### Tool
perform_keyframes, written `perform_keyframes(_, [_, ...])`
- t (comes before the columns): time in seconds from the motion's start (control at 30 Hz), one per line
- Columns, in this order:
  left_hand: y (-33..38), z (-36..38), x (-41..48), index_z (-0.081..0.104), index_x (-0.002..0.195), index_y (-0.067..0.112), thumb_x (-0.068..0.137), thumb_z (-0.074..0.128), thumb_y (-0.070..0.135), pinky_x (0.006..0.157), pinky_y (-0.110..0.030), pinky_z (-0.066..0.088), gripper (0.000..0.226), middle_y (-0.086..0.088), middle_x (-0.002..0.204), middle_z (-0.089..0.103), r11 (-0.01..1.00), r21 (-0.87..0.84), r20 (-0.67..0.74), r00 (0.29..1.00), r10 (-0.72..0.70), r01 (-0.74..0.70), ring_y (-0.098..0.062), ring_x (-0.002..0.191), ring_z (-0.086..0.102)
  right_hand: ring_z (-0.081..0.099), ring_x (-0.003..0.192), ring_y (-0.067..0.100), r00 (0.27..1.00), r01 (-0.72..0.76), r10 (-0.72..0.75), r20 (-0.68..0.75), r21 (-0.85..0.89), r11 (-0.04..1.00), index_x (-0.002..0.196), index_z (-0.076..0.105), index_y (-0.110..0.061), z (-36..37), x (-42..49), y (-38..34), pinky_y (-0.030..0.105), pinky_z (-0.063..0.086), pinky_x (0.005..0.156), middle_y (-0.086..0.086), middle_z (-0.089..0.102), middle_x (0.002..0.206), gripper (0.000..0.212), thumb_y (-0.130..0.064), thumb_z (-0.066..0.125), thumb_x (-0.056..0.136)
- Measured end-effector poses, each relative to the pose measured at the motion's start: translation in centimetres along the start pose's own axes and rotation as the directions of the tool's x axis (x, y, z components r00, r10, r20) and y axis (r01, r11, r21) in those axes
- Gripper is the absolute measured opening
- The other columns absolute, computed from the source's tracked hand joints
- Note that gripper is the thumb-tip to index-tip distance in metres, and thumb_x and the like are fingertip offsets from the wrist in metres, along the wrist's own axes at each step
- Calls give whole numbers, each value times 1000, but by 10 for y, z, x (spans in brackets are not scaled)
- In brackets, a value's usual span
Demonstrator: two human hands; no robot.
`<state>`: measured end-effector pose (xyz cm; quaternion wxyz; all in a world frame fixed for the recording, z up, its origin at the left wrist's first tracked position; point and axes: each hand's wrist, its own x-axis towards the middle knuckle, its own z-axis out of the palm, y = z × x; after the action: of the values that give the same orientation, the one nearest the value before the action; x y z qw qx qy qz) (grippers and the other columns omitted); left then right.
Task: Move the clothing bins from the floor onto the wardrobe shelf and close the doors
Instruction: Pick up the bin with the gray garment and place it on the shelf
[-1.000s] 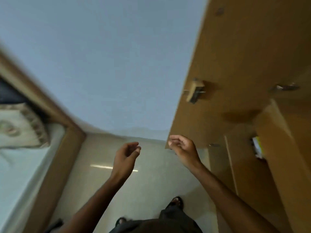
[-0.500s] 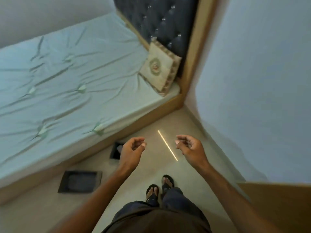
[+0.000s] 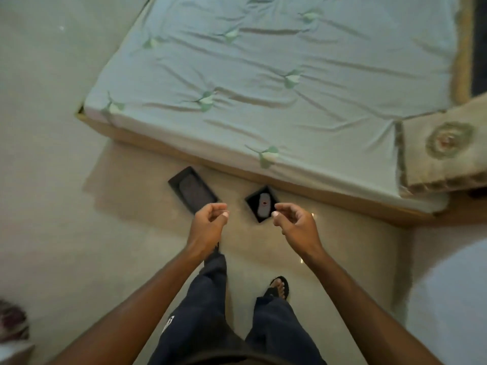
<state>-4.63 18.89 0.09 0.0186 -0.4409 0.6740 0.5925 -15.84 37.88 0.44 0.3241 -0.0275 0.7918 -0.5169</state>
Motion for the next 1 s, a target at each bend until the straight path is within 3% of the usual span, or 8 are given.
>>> perform_keyframes(0.27, [-84, -93, 163, 65, 107, 19, 90, 62, 14, 88, -34, 56, 18, -1, 101, 71, 969, -10, -94, 965, -245, 246, -17, 96, 67, 68, 88, 11, 982, -69, 108, 157, -236, 969, 110, 67, -19, 142, 135, 8, 28, 57, 80, -3, 71, 94, 21, -23, 66, 89])
perform_keyframes(0.37, [-123, -118, 244, 64, 111, 15, 90, 59, 12, 72, -18, 48, 21, -2, 99, 68, 948, 49, -111, 945, -308, 314, -18, 93, 65, 68, 88, 12, 964, -130, 195, 182, -317, 940, 108, 66, -21, 204, 202, 34, 29, 57, 80, -2, 71, 94, 19, -24, 65, 90])
perform_keyframes(0.5, [-187, -132, 347, 62, 117, 17, 92, 58, 18, 72, -16, 44, 26, 3, 104, 64, 935, 143, -78, 946, -315, 324, -7, 90, 60, 66, 89, 12, 942, -167, 265, 208, -394, 904, 113, 66, -17, 286, 297, 86, 33, 57, 82, -2, 69, 95, 25, -25, 64, 90])
perform_keyframes(0.57, [-233, -130, 399, 60, 120, 18, 93, 58, 21, 79, -19, 46, 27, 4, 106, 62, 920, 183, -49, 938, -343, 346, -10, 96, 59, 64, 87, 11, 930, -168, 288, 229, -431, 886, 114, 66, -14, 329, 344, 124, 30, 53, 79, -4, 67, 92, 26, -24, 63, 91])
perform_keyframes(0.73, [-339, -117, 497, 57, 124, 13, 91, 60, 24, 92, -32, 49, 35, -3, 122, 54, 858, 288, -111, 904, -412, 426, -22, 107, 59, 62, 105, 19, 918, -7, 251, 305, -623, 782, 121, 63, -18, 414, 446, 223, 29, 50, 86, 0, 63, 113, 33, -29, 60, 89])
perform_keyframes(0.83, [-399, -114, 533, 56, 124, 16, 83, 58, 29, 95, -43, 51, 43, -12, 137, 37, 778, 371, -153, 859, -488, 508, -34, 107, 57, 38, 133, 28, 896, 128, 272, 350, -791, 598, 136, 48, -27, 452, 490, 276, 41, 42, 105, 6, 35, 148, 51, -38, 57, 87])
perform_keyframes(0.9, [-412, -115, 540, 59, 123, 18, 80, 58, 27, 91, -37, 52, 44, -14, 133, 48, 788, 349, -93, 855, -510, 508, -32, 99, 59, 24, 141, 28, 881, 153, 304, 364, -825, 543, 143, 36, -29, 465, 504, 285, 47, 35, 111, 3, 18, 158, 57, -38, 54, 90])
perform_keyframes(1.0, [-425, -112, 548, 58, 126, 14, 86, 57, 12, 86, -36, 54, 40, -11, 121, 62, 818, 315, -16, 864, -503, 482, -30, 97, 62, 41, 133, 30, 872, 214, 274, 407, -818, 535, 143, 35, -22, 481, 515, 297, 49, 41, 106, 3, 34, 152, 53, -34, 48, 93])
